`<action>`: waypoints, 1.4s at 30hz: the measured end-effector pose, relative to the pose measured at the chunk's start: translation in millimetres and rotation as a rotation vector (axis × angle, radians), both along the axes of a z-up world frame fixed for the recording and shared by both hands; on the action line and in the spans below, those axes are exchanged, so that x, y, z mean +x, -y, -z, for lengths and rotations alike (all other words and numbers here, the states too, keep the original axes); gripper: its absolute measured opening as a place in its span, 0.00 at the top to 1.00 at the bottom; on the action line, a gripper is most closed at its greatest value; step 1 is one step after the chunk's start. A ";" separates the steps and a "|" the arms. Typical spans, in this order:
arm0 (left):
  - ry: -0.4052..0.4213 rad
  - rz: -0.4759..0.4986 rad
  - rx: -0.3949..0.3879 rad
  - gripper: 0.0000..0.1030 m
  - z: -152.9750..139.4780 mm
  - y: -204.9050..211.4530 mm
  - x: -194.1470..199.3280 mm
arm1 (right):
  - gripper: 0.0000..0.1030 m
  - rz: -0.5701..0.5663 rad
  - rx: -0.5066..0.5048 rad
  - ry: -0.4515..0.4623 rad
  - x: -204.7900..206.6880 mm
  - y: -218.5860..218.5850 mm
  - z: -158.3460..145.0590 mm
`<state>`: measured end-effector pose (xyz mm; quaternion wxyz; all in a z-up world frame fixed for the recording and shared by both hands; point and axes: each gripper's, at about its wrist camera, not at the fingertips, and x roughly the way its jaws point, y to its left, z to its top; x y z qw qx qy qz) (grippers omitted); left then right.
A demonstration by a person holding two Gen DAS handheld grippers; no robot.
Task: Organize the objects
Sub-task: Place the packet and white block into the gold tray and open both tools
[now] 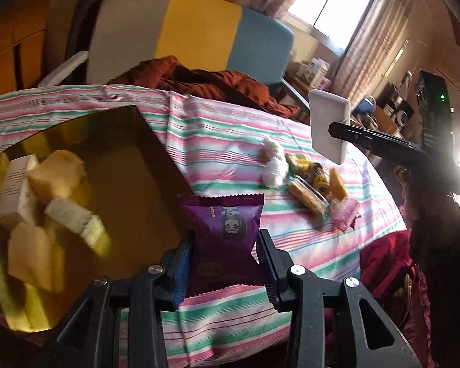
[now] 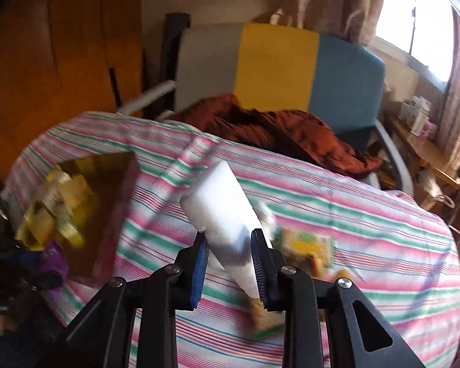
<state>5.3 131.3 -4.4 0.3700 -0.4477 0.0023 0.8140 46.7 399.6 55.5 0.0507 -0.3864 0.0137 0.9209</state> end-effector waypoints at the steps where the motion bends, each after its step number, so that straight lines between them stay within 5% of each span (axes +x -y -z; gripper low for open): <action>1: -0.006 -0.025 -0.002 0.61 -0.9 10.1 -2.4 | 0.73 -0.024 -0.025 -0.010 -5.4 10.9 -2.6; 8: 0.002 -0.212 -0.043 0.60 15.2 81.3 -20.5 | 0.73 -0.164 -0.153 -0.019 -43.6 90.2 3.0; 13: 0.037 -0.335 -0.069 0.48 30.8 123.5 -27.8 | 0.69 -0.237 -0.186 0.041 -71.2 150.5 18.7; 16: 0.049 -0.399 -0.055 0.48 34.5 146.0 -30.3 | 0.42 -0.264 -0.214 0.064 -78.2 170.0 28.0; 19: 0.047 -0.439 -0.041 0.47 33.3 159.3 -32.1 | 0.38 -0.282 -0.229 0.073 -76.6 181.2 34.0; 30: -0.094 -0.512 -0.123 0.47 11.4 153.0 -24.8 | 0.12 -0.251 -0.172 0.084 -49.8 196.2 51.8; 42: -0.209 -0.515 -0.206 0.47 -1.3 135.9 -8.9 | 0.03 -0.192 -0.088 0.025 -23.1 197.2 53.0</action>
